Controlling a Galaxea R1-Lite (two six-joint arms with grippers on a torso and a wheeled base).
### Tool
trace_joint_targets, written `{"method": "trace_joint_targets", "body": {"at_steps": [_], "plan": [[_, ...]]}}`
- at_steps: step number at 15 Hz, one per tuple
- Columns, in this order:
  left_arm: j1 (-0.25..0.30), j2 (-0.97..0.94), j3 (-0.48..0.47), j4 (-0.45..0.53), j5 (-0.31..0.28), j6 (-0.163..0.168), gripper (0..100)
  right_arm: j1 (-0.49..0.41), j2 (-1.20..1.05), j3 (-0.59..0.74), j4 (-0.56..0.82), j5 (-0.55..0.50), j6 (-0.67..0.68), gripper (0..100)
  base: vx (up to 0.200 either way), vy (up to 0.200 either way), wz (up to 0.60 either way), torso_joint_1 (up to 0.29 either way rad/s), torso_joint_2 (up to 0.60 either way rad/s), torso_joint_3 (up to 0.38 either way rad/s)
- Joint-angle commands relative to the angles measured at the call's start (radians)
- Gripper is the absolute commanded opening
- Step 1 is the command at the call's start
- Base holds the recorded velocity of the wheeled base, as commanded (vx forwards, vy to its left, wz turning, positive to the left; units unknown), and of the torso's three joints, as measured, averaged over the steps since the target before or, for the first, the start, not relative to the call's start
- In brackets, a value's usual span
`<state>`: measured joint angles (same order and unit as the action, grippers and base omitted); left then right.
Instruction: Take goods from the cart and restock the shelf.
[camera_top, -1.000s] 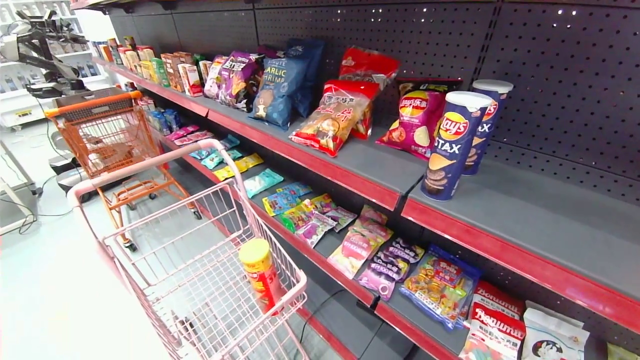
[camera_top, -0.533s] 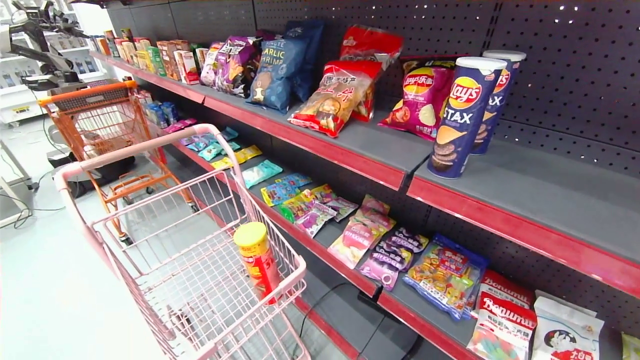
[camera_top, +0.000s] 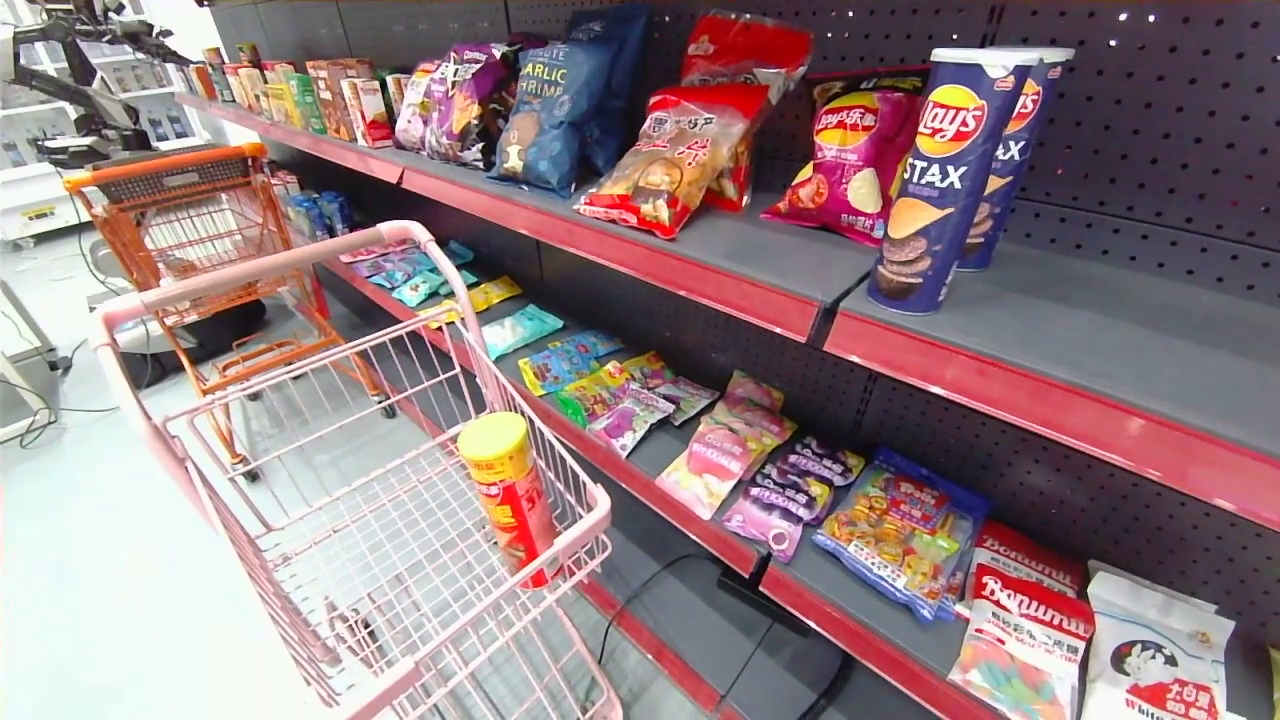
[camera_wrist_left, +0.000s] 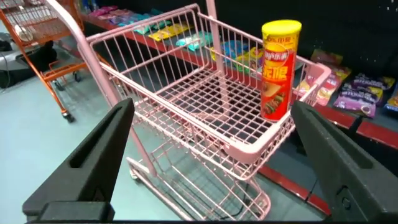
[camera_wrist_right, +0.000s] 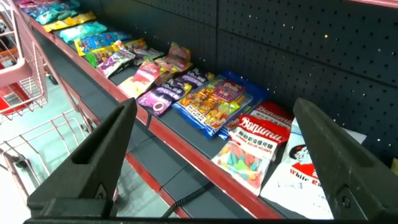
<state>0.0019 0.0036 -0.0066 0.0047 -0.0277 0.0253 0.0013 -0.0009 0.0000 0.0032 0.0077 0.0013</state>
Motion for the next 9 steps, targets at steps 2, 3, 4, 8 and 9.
{"method": "trace_joint_targets", "body": {"at_steps": [2,3,4,8,9], "plan": [[-0.013,0.495,-0.480,-0.034,0.072,-0.136,100,0.000,0.001,0.000,0.000,0.002,0.000,100,0.000,0.000,0.00,0.000,0.00,0.000],[-0.011,0.664,-0.635,-0.048,0.071,-0.185,100,0.000,0.001,0.000,0.000,0.000,0.000,100,0.000,0.000,0.00,0.000,0.00,0.000],[-0.011,0.793,-0.673,-0.068,0.046,-0.183,100,0.000,0.001,0.000,0.000,0.002,0.000,100,0.000,0.000,0.00,0.000,0.00,0.000],[-0.007,1.242,-0.516,-0.414,-0.155,-0.113,100,0.000,0.001,0.000,0.000,0.000,0.000,100,0.000,0.000,0.00,0.000,0.00,0.000],[-0.003,1.332,-0.483,-0.477,-0.184,-0.094,100,0.000,0.001,0.000,0.000,0.000,0.000,100,0.000,0.000,0.00,0.000,0.00,0.000]]}}
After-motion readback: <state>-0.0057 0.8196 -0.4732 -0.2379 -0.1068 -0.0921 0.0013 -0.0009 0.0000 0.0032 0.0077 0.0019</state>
